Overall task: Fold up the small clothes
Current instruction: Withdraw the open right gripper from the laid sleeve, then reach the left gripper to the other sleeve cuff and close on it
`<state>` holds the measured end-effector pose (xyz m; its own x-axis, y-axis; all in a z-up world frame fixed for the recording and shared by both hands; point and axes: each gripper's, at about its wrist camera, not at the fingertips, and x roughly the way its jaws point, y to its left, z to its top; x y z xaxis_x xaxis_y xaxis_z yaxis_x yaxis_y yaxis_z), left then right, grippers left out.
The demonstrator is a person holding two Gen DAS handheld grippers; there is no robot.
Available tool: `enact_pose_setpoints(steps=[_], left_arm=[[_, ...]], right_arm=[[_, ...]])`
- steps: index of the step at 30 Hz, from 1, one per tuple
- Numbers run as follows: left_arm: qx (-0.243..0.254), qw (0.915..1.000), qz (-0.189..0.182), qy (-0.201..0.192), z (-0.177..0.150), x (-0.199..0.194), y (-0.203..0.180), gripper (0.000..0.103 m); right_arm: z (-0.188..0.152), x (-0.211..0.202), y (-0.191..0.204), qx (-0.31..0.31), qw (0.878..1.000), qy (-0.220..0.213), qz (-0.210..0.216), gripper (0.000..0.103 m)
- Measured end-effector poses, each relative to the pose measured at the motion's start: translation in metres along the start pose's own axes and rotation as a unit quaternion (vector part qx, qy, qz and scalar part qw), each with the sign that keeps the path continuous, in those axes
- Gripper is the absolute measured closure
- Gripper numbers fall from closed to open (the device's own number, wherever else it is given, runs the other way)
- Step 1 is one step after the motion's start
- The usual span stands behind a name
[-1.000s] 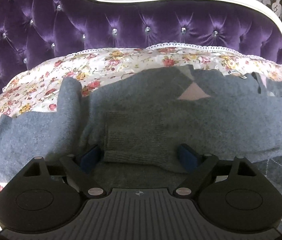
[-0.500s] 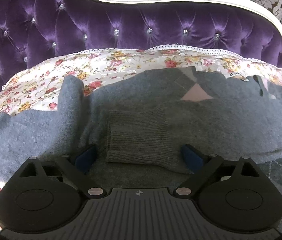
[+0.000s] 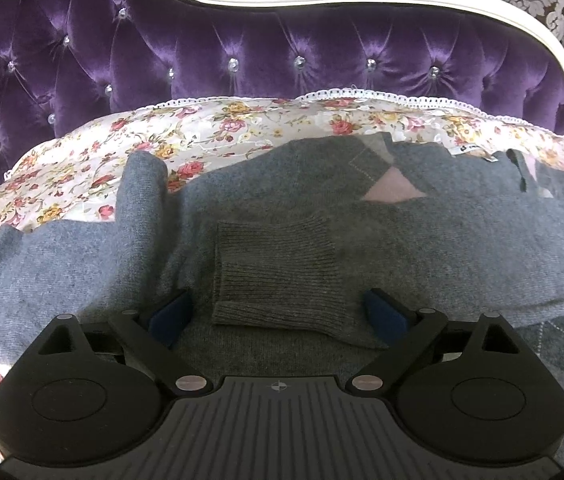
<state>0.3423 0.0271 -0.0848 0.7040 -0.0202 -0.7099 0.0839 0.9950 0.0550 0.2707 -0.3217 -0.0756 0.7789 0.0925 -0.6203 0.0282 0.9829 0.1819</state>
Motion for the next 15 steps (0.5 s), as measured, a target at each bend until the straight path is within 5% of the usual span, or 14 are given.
enact_pose_setpoints(steps=[5,9,10,15], left_arm=[[0.000,1.0000,0.000,0.002,0.000,0.001,0.000,0.007],[-0.001,1.0000,0.000,0.000,-0.001,0.000,0.001,0.006],[-0.001,1.0000,0.001,-0.001,-0.001,0.000,0.000,0.006],[-0.010,0.9999,0.001,-0.010,-0.004,0.000,0.003,0.001]], right_arm=[[-0.014,0.014,0.022,-0.066,0.997,0.027,-0.026,0.050],[-0.010,0.028,-0.001,-0.009,0.997,0.024,-0.074,0.049],[-0.011,0.028,-0.010,0.013,0.997,0.022,-0.078,0.042],[-0.019,0.014,-0.023,0.047,0.996,0.016,-0.069,0.036]])
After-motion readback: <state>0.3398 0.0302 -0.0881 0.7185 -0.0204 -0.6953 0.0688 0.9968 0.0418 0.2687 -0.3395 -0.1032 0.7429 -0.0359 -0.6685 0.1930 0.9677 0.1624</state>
